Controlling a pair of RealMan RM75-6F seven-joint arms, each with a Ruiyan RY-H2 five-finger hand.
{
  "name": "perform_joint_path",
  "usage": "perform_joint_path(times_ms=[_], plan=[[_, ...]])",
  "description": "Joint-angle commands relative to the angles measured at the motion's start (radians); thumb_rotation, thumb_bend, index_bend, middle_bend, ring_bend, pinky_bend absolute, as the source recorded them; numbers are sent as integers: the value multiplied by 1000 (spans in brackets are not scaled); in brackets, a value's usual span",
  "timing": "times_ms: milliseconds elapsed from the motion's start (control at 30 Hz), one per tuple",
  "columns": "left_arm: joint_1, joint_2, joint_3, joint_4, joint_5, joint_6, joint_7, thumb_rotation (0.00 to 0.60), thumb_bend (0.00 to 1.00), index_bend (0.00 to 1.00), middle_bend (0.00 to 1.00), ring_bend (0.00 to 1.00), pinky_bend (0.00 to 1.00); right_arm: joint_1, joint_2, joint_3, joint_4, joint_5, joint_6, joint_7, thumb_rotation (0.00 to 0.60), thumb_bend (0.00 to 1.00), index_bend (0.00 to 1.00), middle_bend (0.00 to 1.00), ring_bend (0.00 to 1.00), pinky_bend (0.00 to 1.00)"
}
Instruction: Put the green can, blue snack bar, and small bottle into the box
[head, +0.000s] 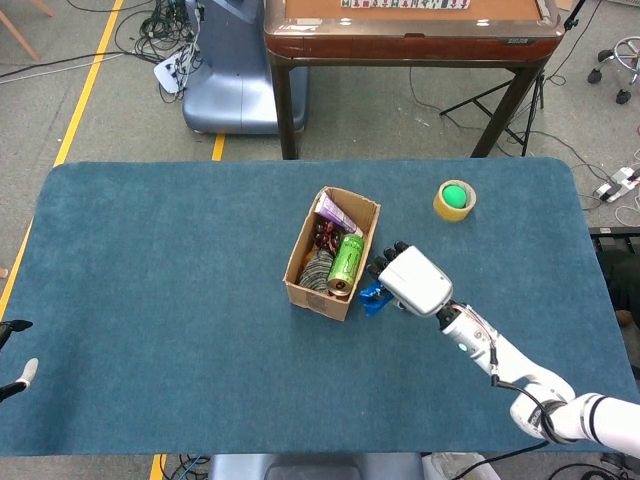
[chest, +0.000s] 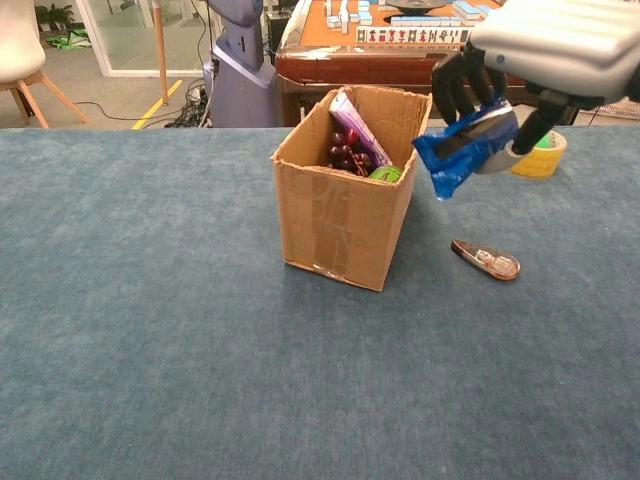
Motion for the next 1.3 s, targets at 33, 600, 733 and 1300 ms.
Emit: perform_joint_path(times_ms=[33,600,733,1300], plan=[[1,1,0,0,1,1,-2,600,311,293,318,273,450,21,-24,29,28,19,4,1,600,16,552,620,549,553],[5,9,1,-4,8,6,-14,600,311,293,317,273,450,135,-192,129,200,176,-89,37,600,0,375,393,356,499],[7,11,2,-3,11,10,-20,600,311,293,318,273,450,148,-212,130,225,181,-93,84,600,0,178,245,216,396],[8,13,-1,-3,9,12,-21,600,311,293,317,273,450,19,-33,-4,65,46,69,109,600,0,295,348,259,369]])
